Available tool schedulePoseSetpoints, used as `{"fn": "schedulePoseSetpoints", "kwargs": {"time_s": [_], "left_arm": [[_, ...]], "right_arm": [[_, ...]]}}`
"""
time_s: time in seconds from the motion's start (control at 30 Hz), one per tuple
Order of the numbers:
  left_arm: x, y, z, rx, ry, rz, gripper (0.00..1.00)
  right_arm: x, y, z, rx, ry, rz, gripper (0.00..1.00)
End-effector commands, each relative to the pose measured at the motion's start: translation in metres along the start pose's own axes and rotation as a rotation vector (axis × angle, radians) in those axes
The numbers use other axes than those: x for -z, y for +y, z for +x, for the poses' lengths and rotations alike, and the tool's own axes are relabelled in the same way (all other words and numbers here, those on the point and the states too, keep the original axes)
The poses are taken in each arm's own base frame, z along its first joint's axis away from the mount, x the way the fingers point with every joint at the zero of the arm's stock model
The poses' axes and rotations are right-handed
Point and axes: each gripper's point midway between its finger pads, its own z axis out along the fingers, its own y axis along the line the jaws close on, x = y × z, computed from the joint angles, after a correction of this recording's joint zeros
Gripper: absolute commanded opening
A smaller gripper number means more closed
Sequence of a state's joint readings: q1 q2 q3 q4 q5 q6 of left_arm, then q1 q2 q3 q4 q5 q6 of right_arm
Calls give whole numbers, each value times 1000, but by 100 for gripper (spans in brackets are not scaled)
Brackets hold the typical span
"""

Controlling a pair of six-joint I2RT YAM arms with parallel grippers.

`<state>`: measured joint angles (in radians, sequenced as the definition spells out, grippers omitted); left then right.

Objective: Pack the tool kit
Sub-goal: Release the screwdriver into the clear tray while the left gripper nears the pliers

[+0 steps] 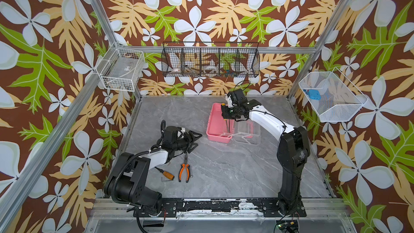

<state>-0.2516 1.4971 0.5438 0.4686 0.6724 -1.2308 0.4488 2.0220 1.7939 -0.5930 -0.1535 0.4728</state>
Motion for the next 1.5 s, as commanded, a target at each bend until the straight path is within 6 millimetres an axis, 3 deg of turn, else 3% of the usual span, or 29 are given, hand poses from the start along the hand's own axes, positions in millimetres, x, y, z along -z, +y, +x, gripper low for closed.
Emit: {"fn": "schedulePoseSetpoints", "kwargs": {"time_s": [0.0,0.23,0.57,0.73,0.77,0.8,0.9,1.0,1.27,1.4,1.47], "left_arm": [[-1,-10,0,-33,13,35,75],[-2,-4,2,-30,27,22,75],[-2,2,5,-22,38,7,76],[-2,3,6,-25,41,1,76],[-2,4,7,-26,42,0,76],[-2,4,6,-25,42,-1,76],[-2,4,6,-24,43,-1,76],[-2,3,6,-24,41,0,77],[-1,-2,4,-28,35,7,77],[3,-8,2,-62,31,-46,75],[13,3,-3,-119,8,-196,71]], "right_arm": [[-5,-28,-6,-70,9,110,0],[-6,-55,-20,-88,-32,226,0],[-19,-80,0,-109,3,307,0],[-21,-80,11,-123,14,288,14],[-21,-80,12,-123,14,289,25],[-21,-80,13,-125,16,288,29],[-19,-80,14,-123,15,286,35],[-14,-77,11,-124,-1,277,44],[20,-52,-20,-77,-105,260,45],[45,-26,-29,3,-155,248,45],[58,-3,-24,72,-176,222,45]]}}
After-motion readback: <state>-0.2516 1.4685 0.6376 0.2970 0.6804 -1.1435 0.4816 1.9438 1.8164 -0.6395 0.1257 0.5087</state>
